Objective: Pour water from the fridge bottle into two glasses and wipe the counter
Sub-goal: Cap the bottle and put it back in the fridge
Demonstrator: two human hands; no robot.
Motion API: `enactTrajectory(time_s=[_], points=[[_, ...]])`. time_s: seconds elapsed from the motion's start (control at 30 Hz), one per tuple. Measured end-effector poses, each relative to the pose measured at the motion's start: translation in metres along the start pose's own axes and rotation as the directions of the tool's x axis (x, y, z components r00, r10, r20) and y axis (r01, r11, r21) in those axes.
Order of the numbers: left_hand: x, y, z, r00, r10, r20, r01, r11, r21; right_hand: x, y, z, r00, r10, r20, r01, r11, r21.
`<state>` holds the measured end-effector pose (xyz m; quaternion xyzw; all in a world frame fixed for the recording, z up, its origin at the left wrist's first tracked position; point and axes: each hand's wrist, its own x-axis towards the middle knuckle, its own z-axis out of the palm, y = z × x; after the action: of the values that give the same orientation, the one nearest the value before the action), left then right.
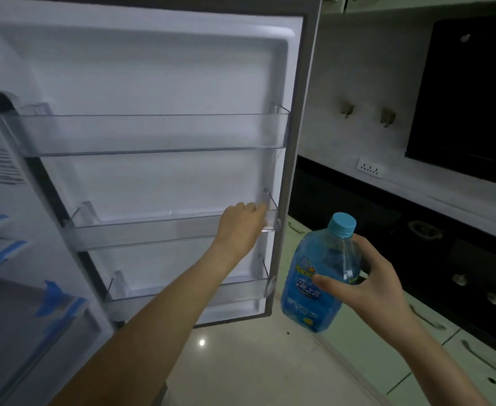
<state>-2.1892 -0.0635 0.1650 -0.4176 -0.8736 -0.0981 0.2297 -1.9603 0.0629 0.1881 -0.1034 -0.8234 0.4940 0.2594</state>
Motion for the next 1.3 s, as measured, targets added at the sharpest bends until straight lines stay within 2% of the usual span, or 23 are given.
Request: enactTrajectory(time_s=[0.1,0.17,0.3,0.5,0.6,0.67,0.77,0.87,0.93,1.03,1.07,1.13,1.3], points=[[0.022,-0.007,0.012,0.999,-0.038,-0.023,0.039,0.998,0.052,0.018,-0.001,0.013,1.0,0.019,-0.011,-0.019,1.0,0.019],[0.035,-0.012,0.021,0.998,-0.065,0.024,0.064,0.996,0.056,0.029,-0.001,0.021,0.999,0.032,-0.022,-0.032,0.999,0.008],[0.057,-0.028,0.033,0.995,-0.095,0.018,0.093,0.99,0.109,0.046,0.003,0.034,0.998,0.05,-0.044,-0.05,0.999,-0.002],[0.056,-0.035,0.048,0.999,0.015,-0.048,-0.009,0.994,0.108,0.066,0.005,0.049,0.997,0.061,-0.045,-0.061,0.998,-0.006],[0.053,-0.033,0.046,0.999,-0.012,-0.051,0.019,0.992,0.121,0.071,0.003,0.053,0.998,0.05,-0.029,-0.05,0.999,0.001],[0.055,-0.032,0.042,0.999,-0.038,-0.027,0.04,0.996,0.076,0.072,0.002,0.053,0.999,0.04,-0.013,-0.04,0.999,0.027],[0.05,-0.028,0.022,0.998,-0.069,0.01,0.07,0.984,-0.166,0.074,0.0,0.052,1.0,0.011,0.017,-0.011,1.0,0.028],[0.026,-0.029,-0.006,0.991,-0.105,-0.086,0.06,0.906,-0.419,0.076,-0.003,0.049,0.997,-0.021,0.068,0.018,0.999,0.043],[-0.001,-0.028,-0.021,0.975,-0.195,-0.106,0.103,0.819,-0.564,0.076,-0.005,0.048,0.993,-0.049,0.11,0.043,0.997,0.062],[-0.05,-0.021,-0.036,0.933,-0.361,0.004,0.221,0.562,-0.797,0.076,-0.011,0.05,0.979,-0.101,0.179,0.082,0.991,0.109],[-0.067,-0.018,-0.039,0.921,-0.386,0.048,0.248,0.49,-0.835,0.075,-0.013,0.052,0.971,-0.123,0.203,0.098,0.987,0.129],[-0.098,-0.009,-0.043,0.905,-0.408,0.116,0.302,0.428,-0.852,0.073,-0.017,0.057,0.953,-0.169,0.253,0.131,0.979,0.158],[-0.163,0.011,-0.049,0.838,-0.528,0.139,0.396,0.413,-0.82,0.062,-0.033,0.088,0.889,-0.25,0.384,0.165,0.957,0.24]])
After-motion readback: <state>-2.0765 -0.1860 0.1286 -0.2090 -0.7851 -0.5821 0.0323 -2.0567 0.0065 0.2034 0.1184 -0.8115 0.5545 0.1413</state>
